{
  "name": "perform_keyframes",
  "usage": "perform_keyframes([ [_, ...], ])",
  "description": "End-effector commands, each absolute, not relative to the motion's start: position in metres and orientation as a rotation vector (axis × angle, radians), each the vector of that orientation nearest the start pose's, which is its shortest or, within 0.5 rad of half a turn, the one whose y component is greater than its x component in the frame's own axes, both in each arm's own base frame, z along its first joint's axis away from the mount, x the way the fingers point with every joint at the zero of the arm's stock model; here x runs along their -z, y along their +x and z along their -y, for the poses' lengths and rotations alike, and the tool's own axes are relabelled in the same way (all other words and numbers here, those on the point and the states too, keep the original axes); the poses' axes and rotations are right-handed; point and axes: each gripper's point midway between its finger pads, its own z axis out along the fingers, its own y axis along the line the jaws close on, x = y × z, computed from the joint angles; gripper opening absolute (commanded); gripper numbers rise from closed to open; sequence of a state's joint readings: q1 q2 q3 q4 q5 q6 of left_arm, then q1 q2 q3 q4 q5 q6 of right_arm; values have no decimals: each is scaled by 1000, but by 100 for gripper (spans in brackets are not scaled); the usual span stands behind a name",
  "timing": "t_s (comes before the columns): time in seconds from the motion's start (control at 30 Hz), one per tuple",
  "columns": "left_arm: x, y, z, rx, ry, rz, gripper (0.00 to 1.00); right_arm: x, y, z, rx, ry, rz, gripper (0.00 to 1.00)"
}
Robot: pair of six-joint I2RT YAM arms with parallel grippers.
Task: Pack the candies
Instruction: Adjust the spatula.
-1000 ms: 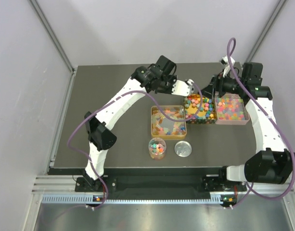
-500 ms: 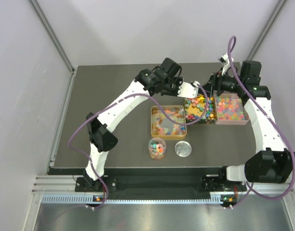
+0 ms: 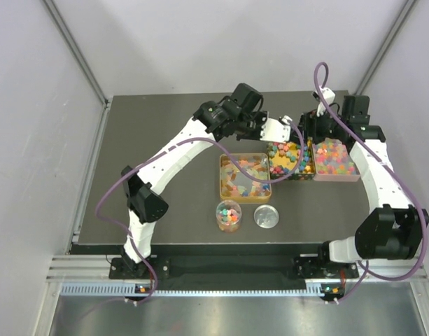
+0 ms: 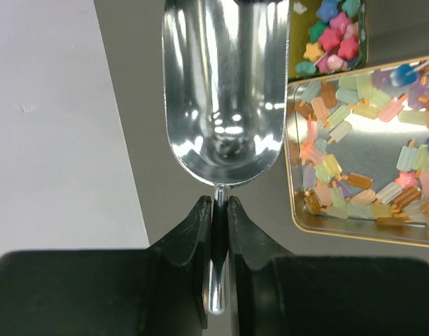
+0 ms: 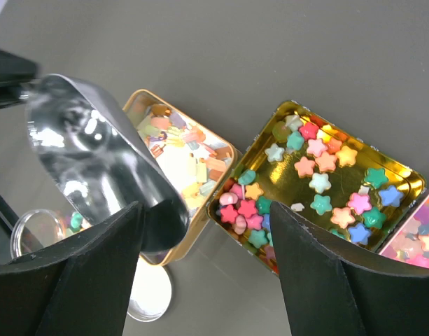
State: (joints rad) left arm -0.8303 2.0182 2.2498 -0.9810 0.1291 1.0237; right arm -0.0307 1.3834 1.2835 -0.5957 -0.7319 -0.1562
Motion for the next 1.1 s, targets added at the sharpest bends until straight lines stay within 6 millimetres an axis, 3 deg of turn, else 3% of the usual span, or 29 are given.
perform_keyframes([
  [0.0, -394, 356, 390, 136, 1600, -1142, 0, -229, 364, -98, -666, -508, -2135, 72],
  [0.17, -412, 347, 395, 204, 1558, -1116, 0, -232, 371, -102, -677, -515, -2121, 72],
  [0.37, -404, 342, 397, 230, 1589, -1120, 0, -243, 366, -103, -671, -530, -2091, 72],
  [0.5, -376, 353, 395, 185, 1658, -1152, 0, -271, 353, -104, -650, -590, -2029, 72],
  [0.67, -338, 362, 404, 137, 1799, -1088, 0, -313, 336, -85, -493, -654, -1939, 73],
  [0.9, -265, 380, 424, 147, 1980, -1050, 0, -292, 328, -45, -317, -551, -2015, 73],
  [1.07, -217, 395, 426, 46, 2132, -984, 0, -284, 317, -22, -220, -510, -2060, 73],
])
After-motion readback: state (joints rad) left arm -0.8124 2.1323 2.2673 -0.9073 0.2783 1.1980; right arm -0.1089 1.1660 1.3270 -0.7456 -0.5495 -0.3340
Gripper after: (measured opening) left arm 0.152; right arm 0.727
